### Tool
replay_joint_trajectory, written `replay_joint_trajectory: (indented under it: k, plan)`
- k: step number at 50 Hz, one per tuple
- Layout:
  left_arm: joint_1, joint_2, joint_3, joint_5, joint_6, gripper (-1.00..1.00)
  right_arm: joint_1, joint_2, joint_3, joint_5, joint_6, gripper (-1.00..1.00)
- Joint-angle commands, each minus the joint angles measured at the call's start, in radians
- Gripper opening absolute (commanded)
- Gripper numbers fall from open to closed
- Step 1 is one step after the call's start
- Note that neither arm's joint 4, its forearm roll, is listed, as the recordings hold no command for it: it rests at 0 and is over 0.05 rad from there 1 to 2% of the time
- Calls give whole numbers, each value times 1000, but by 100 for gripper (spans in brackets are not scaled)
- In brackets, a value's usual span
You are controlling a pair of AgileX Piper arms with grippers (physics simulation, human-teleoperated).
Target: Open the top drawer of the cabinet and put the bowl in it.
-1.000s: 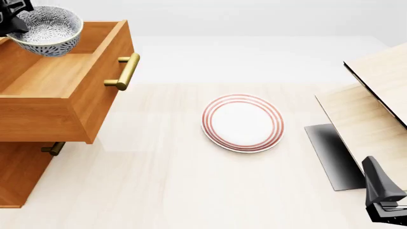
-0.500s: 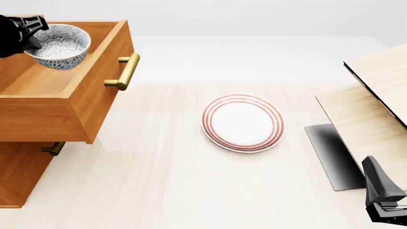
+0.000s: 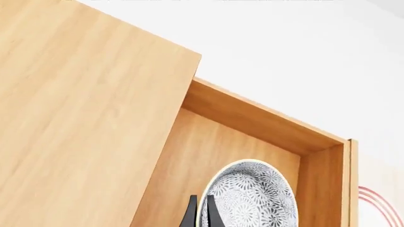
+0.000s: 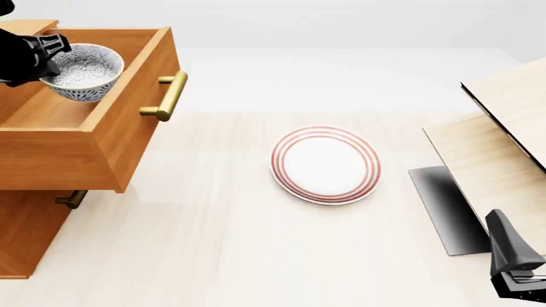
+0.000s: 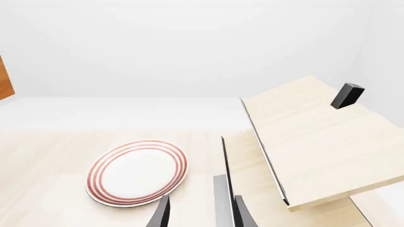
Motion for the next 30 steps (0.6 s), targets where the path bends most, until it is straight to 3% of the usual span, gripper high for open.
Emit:
replay_joint_trajectory:
  k: [1,9,10,30]
  plan:
    - [8,23,13,-23,4,-100,0,-1,1,0,0,100]
    - [2,12,13,-18,5,-100,0,-1,1,0,0,100]
    - [9,8,16,-18,1,100,0,-1,1,0,0,100]
    - [14,-40,29,19,38,100,0,-1,1,0,0,100]
